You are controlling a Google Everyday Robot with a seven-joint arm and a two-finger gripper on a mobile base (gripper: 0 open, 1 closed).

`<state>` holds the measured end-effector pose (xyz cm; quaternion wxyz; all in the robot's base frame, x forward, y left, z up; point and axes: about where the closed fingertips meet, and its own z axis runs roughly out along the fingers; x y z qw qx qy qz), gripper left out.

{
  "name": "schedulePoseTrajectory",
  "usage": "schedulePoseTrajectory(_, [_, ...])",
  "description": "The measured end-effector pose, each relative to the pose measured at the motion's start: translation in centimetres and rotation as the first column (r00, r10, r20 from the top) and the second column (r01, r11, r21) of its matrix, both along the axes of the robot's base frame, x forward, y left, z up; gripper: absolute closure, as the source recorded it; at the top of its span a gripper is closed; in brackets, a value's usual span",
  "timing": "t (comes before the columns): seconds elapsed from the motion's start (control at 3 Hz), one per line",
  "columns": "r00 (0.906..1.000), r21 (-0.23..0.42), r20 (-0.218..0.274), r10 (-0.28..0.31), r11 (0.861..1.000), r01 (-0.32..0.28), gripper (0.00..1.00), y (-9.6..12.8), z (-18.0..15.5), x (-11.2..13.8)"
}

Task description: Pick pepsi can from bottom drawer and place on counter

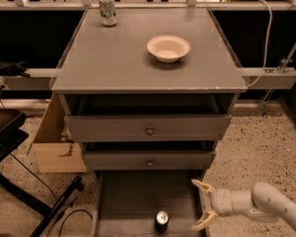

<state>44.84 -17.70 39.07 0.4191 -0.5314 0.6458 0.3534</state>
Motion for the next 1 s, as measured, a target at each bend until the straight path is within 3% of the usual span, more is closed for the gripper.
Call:
schedulePoseTrajectory(0.67, [0.9963, 0.1, -0.078, 0.037, 0.995, -0.029, 0.0, 6.1, -9.4, 0.6])
schedulePoseTrajectory(1.0, [0.9946, 0.14, -0.094, 0.044, 0.99, -0.031, 0.0, 8.5, -12.8, 0.0])
